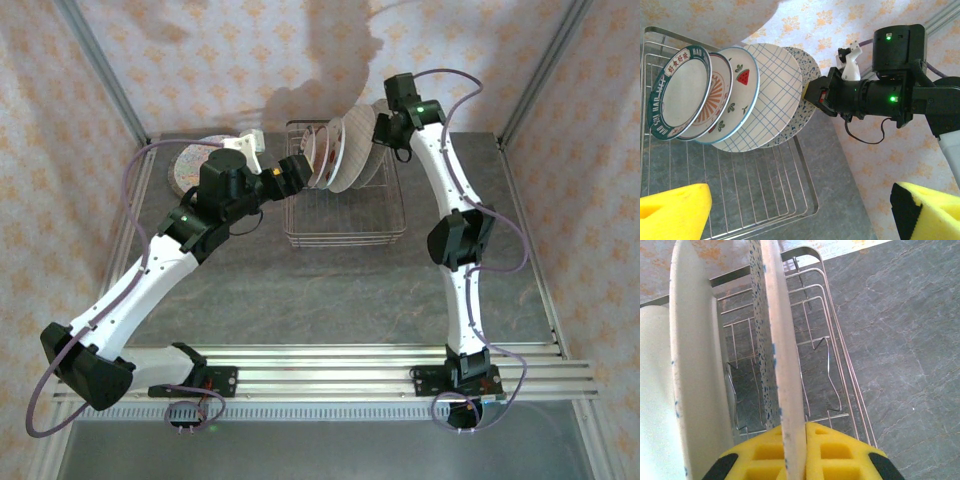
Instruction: Unload the plates from the dish rack
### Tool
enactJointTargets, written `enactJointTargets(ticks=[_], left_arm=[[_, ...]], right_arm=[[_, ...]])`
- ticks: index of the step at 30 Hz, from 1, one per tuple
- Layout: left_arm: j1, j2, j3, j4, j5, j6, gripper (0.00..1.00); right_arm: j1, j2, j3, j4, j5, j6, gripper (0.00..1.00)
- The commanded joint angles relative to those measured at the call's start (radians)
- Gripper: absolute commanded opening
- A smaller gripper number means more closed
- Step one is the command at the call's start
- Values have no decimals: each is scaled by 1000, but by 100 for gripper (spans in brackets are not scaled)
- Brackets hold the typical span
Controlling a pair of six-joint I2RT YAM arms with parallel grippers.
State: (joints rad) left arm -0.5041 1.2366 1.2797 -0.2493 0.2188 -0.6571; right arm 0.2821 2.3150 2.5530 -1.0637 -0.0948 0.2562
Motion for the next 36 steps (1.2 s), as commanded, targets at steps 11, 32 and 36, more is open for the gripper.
enactJointTargets(ticks=[11, 32, 36], left_arm=[[-7, -5, 31, 56, 15, -19, 96], [-11, 51, 146, 58, 108, -64, 98], [-17, 73, 158, 77, 129, -94, 98]], right_arm=[[31, -189, 35, -35, 208, 35, 0], [-3, -495, -83, -140, 326, 51, 0], [-12, -550, -100, -176, 320, 75, 0]])
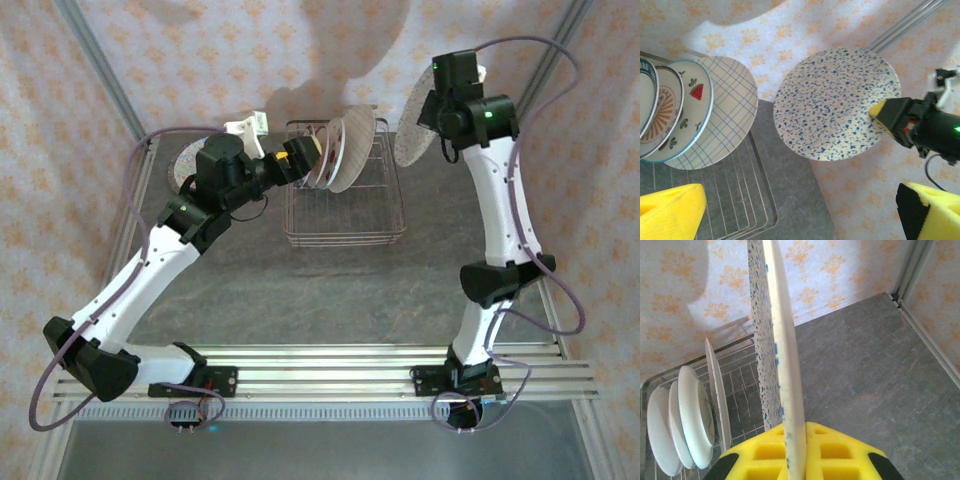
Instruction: Unload the plates from the dish rack
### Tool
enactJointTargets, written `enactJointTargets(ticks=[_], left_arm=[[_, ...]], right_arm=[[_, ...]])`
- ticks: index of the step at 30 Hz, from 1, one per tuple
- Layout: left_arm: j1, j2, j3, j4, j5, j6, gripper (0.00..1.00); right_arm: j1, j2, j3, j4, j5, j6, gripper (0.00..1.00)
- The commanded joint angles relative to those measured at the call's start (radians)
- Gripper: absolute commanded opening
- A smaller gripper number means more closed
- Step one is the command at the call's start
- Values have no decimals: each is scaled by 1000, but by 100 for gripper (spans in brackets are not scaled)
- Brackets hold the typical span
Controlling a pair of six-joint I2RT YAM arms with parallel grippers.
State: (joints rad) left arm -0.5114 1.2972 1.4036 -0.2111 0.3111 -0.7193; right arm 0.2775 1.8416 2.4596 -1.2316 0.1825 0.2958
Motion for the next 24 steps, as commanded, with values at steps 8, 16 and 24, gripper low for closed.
enactJointTargets(ticks=[8, 16, 24], left_arm=[[-21, 66, 53, 50, 82, -109, 98], [-30, 220, 71, 101, 219, -372, 96], [-71, 354, 89, 176, 278, -659, 92]], right_arm=[[-33, -169, -30, -89, 10, 108, 0], [-63, -231, -46, -191, -54, 255, 0], [-89, -285, -78, -283, -155, 442, 0]])
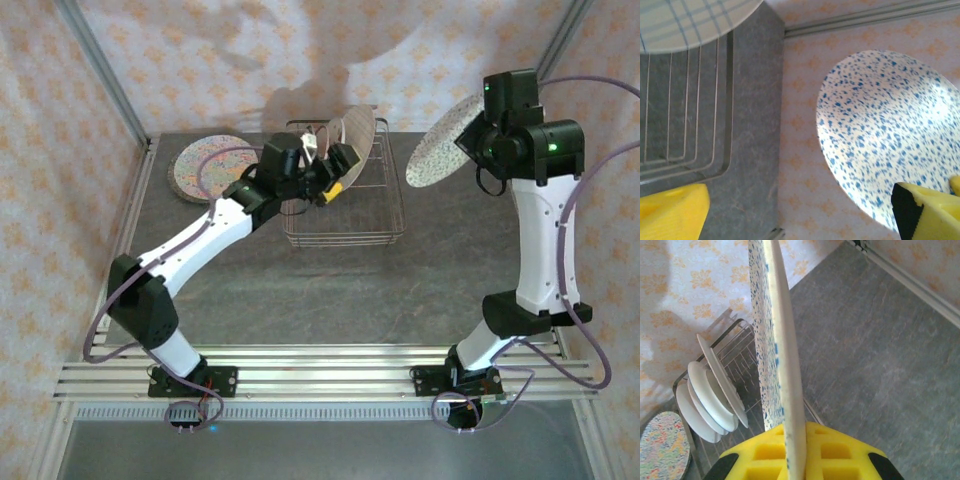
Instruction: Unload the plates from the dish rack
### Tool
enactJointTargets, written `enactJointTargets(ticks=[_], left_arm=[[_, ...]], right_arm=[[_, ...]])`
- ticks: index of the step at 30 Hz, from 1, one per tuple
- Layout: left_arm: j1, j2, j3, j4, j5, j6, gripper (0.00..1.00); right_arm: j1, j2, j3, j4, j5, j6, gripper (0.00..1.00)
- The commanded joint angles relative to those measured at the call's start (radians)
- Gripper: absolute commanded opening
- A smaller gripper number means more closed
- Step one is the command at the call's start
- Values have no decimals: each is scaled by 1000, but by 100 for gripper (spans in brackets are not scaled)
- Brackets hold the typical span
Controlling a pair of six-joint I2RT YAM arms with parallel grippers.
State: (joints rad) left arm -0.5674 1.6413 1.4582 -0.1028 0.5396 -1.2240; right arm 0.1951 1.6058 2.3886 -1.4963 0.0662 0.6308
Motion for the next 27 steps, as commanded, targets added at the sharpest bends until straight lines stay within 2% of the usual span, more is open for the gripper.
enactJointTargets(ticks=[1, 9, 14, 20, 27], left_arm=[[-17, 27, 35, 56, 61, -199, 92], [-63, 109, 23, 225, 77, -437, 87], [-87, 161, 65, 264, 99, -481, 82], [-91, 173, 57, 281, 107, -521, 68], [-91, 161, 30, 302, 104, -545, 48]], right_arm=[[-9, -55, -13, -24, -53, 127, 0], [-33, -108, -107, 0, -195, 244, 0], [-39, -155, -190, 51, -252, 282, 0], [-46, -212, -310, 131, -302, 325, 0], [-80, -290, -476, 266, -393, 370, 0]])
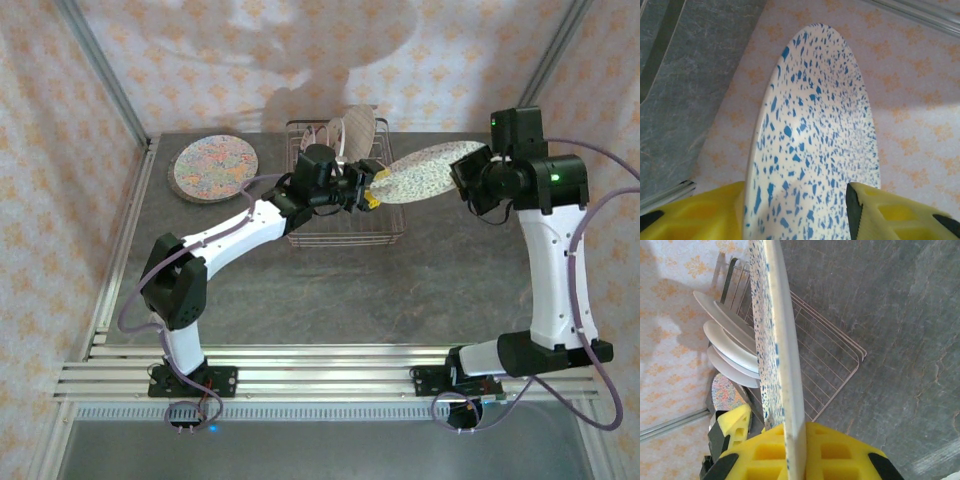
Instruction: Unload the plates from the dish rack
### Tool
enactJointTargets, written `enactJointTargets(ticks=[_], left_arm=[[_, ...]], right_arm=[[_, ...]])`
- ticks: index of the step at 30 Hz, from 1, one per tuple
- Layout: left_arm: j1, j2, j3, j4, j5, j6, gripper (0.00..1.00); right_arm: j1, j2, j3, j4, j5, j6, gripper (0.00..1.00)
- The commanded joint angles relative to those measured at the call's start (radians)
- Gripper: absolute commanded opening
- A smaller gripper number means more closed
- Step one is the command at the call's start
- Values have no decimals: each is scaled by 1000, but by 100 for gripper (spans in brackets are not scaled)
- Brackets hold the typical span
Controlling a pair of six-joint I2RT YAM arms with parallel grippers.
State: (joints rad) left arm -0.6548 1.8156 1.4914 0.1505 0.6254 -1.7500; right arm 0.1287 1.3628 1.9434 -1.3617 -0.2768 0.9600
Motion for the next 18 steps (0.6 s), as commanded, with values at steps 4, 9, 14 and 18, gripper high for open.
enactJointTargets(ticks=[4, 9, 14, 18], left_arm=[[-2, -24, -21, 46, 16, -20, 43], [-2, -19, -20, 48, 23, -26, 34], [3, -29, -19, 28, 20, -13, 21], [6, -38, -21, 15, 24, -8, 18]], right_arm=[[-17, -66, -80, 177, -80, 55, 0], [-17, -87, -142, 222, -111, 75, 0], [-17, -91, -150, 216, -106, 59, 0], [-17, -91, -158, 214, -103, 47, 0]])
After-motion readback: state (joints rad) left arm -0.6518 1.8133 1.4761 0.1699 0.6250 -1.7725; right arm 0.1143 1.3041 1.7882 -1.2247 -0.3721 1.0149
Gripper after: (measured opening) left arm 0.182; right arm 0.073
